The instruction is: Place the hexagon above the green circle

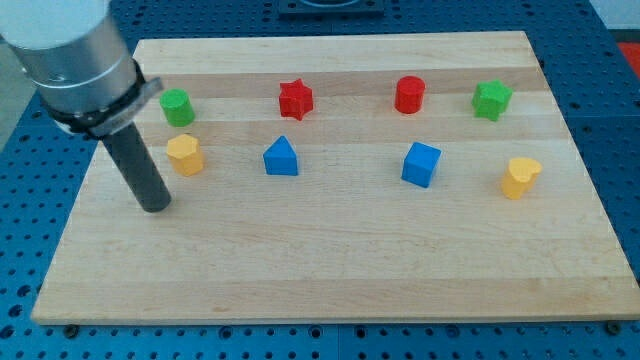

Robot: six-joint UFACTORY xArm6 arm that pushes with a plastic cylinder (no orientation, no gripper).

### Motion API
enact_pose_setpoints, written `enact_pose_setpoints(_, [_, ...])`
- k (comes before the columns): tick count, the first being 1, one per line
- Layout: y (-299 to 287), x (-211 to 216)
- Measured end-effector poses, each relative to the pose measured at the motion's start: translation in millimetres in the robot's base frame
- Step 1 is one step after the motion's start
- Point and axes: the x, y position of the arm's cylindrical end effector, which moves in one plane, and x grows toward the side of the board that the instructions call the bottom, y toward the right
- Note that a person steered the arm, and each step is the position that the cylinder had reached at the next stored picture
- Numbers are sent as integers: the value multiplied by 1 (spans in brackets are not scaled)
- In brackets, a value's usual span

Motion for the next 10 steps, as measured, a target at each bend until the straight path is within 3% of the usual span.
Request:
enact_pose_setpoints(2, [5, -71])
enact_pose_setpoints(4, [34, -29])
enact_pose_setpoints(7, [48, -142])
enact_pose_setpoints(9, [43, -121])
enact_pose_setpoints(10, [35, -154])
